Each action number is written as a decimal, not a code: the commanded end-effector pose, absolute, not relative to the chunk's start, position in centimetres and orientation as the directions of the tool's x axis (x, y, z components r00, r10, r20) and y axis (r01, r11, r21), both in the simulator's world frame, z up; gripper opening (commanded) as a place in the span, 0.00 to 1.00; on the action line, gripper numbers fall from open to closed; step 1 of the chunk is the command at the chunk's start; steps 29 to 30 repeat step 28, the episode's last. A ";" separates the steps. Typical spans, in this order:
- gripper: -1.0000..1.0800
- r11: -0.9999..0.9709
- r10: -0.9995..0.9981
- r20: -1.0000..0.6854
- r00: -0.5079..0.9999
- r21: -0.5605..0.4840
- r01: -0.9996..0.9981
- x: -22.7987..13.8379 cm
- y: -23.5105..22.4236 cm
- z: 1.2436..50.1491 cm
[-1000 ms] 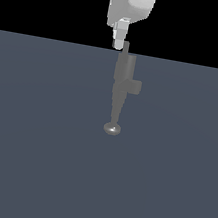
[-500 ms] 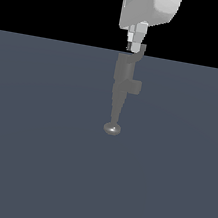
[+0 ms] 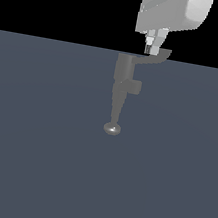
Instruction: Turn on the faucet by rotating a designated handle.
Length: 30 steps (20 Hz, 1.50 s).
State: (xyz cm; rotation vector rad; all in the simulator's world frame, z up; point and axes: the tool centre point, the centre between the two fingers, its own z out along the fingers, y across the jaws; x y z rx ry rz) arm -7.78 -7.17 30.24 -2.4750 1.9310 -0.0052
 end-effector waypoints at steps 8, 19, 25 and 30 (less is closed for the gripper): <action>0.00 -0.234 -0.972 0.001 0.234 -0.003 -0.972 -5.8 -8.9 30.2; 0.00 -0.220 -0.975 0.001 0.220 -0.001 -0.975 -2.8 -11.6 30.1; 0.00 -0.213 -0.977 0.000 0.213 0.000 -0.977 -1.2 -13.0 30.0; 0.00 -0.211 -0.978 0.000 0.211 0.000 -0.978 -0.7 -13.5 30.0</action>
